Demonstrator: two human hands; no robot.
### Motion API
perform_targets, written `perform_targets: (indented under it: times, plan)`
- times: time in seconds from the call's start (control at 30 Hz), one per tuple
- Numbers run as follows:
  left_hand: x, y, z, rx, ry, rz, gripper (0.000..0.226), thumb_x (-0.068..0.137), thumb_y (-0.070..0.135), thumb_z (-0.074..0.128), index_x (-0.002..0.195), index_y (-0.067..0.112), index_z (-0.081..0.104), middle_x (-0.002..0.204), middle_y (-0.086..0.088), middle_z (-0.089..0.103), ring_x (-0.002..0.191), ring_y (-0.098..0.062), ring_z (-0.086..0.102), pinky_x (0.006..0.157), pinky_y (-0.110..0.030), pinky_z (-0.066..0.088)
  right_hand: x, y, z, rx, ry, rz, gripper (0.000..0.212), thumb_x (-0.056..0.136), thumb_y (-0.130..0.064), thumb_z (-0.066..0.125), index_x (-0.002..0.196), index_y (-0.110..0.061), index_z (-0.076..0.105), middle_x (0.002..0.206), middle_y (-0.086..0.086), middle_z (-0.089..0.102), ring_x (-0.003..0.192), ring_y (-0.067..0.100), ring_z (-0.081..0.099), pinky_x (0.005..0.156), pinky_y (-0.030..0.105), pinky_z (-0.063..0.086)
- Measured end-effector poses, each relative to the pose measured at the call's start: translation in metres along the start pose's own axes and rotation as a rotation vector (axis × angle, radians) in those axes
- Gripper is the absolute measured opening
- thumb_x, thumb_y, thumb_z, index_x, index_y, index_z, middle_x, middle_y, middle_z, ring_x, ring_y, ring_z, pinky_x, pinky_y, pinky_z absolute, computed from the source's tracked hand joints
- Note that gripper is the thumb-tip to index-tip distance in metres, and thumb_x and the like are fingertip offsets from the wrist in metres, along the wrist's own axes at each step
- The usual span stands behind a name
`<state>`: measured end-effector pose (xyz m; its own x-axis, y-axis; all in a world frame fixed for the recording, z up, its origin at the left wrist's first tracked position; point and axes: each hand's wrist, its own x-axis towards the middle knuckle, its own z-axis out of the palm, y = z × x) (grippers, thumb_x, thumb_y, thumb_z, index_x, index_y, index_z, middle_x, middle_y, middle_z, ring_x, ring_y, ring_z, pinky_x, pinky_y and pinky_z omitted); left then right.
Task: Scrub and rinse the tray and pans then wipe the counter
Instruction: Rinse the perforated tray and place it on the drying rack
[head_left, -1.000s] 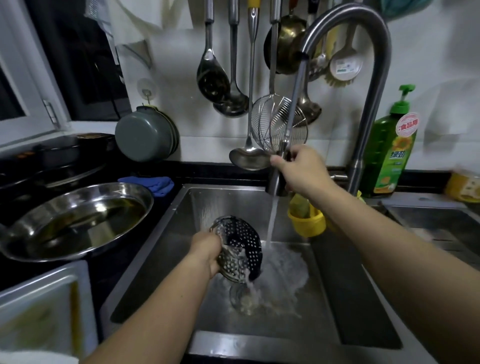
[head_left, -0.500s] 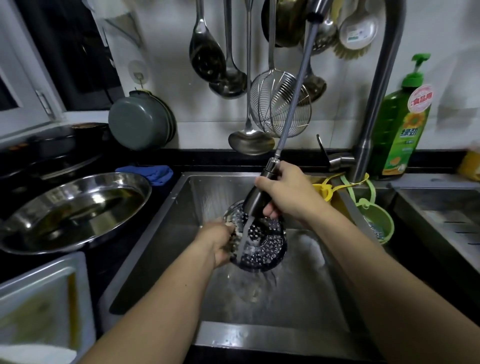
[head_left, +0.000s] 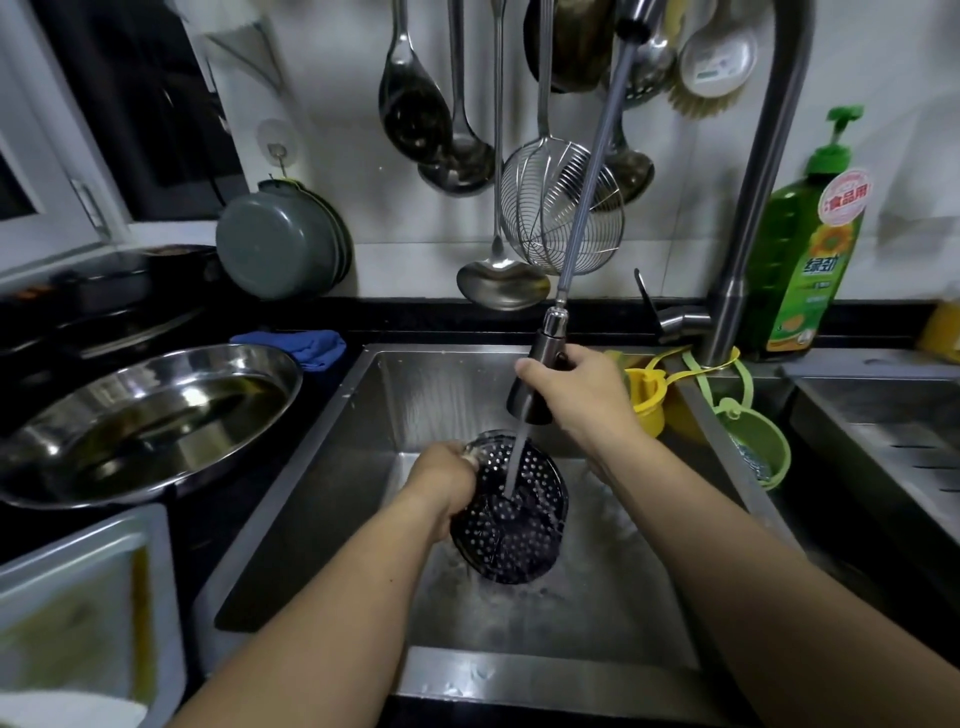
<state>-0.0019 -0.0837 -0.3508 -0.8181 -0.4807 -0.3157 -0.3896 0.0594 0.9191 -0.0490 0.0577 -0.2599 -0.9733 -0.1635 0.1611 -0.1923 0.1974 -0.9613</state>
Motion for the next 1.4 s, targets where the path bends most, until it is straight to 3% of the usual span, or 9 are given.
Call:
perform_targets:
  times: [0.13,0.33,0.5,0.6,0.7,0.83,1.03,1.23,1.4]
  plan:
    - [-0.002,0.003,0.001,-0.024,-0.003,0.023,0.019,0.105,0.014,0.053,0.107,0.010,0.072,0.097,-0.014,0.076,0.096,-0.032,0.072,0.092,-0.045,0.059,-0.002,0.004,-0.001,0.026,-0.025,-0.009,0.021,0.088,-0.027,0.071,0.086,-0.007,0.063,0.079,0.006,0.066,0.075,0.020,0.062,0.067,0.031,0.050]
    - [-0.001,0.002,0.000,-0.050,0.003,0.038,0.019,0.105,0.013,0.054,0.095,0.013,0.071,0.099,-0.015,0.075,0.089,-0.026,0.068,0.088,-0.038,0.057,0.004,0.014,-0.012,0.179,-0.141,-0.027,0.026,0.092,-0.033,0.071,0.117,-0.027,0.064,0.104,-0.002,0.072,0.101,0.014,0.067,0.093,0.036,0.051]
    - [0.002,0.000,-0.002,-0.058,0.000,0.025,0.020,0.106,0.011,0.052,0.106,0.011,0.071,0.095,-0.011,0.074,0.085,-0.022,0.068,0.072,-0.028,0.053,-0.002,0.011,-0.013,0.680,-0.346,0.130,0.037,0.091,-0.024,0.062,0.124,-0.008,0.063,0.089,0.002,0.066,0.092,0.017,0.058,0.085,0.036,0.044]
    - [0.000,0.001,-0.003,-0.077,-0.001,0.017,0.019,0.106,0.011,0.052,0.108,0.009,0.071,0.095,-0.011,0.075,0.084,-0.022,0.070,0.064,-0.026,0.053,-0.001,0.015,-0.024,0.767,-0.549,0.152,0.042,0.085,-0.005,0.063,0.127,-0.003,0.060,0.110,0.010,0.068,0.107,0.023,0.060,0.094,0.039,0.052]
    - [-0.001,0.003,-0.004,-0.084,-0.001,0.028,0.019,0.105,0.010,0.053,0.106,0.008,0.071,0.097,-0.014,0.076,0.087,-0.024,0.071,0.068,-0.027,0.055,0.003,0.015,-0.040,0.675,-0.756,0.118,0.055,0.082,0.000,0.072,0.133,0.000,0.052,0.136,0.018,0.061,0.130,0.029,0.056,0.109,0.046,0.046]
    - [-0.002,0.004,-0.003,-0.077,-0.011,0.025,0.018,0.105,0.011,0.053,0.103,0.010,0.071,0.101,-0.015,0.076,0.095,-0.026,0.071,0.085,-0.035,0.057,0.009,0.016,-0.045,0.452,-0.680,0.067,0.054,0.078,-0.009,0.076,0.127,-0.005,0.055,0.129,0.017,0.066,0.126,0.030,0.060,0.107,0.049,0.048]
    - [-0.004,0.004,-0.004,-0.025,-0.010,0.026,0.020,0.104,0.009,0.054,0.094,0.012,0.071,0.099,-0.013,0.074,0.088,-0.023,0.069,0.083,-0.031,0.056,0.013,0.019,-0.048,0.526,-0.636,0.122,0.088,0.045,-0.029,0.101,0.121,-0.007,0.065,0.124,0.017,0.069,0.119,0.031,0.065,0.100,0.044,0.054]
    - [-0.010,0.005,-0.006,0.037,-0.027,0.021,0.027,0.105,0.010,0.052,0.084,0.011,0.069,0.085,-0.010,0.070,0.082,-0.023,0.064,0.076,-0.029,0.050,0.019,0.023,-0.049,0.419,-0.418,0.102,0.043,0.065,-0.015,0.084,0.106,-0.013,0.075,0.115,0.009,0.074,0.120,0.029,0.064,0.107,0.046,0.045]
    - [-0.014,0.006,-0.007,0.083,-0.023,0.020,0.024,0.103,0.009,0.054,0.086,0.010,0.071,0.086,-0.013,0.072,0.078,-0.023,0.065,0.069,-0.027,0.050,0.013,0.015,-0.030,0.319,-0.327,-0.003,0.029,0.080,-0.003,0.078,0.108,-0.009,0.072,0.105,0.002,0.077,0.098,0.006,0.071,0.079,0.016,0.053]
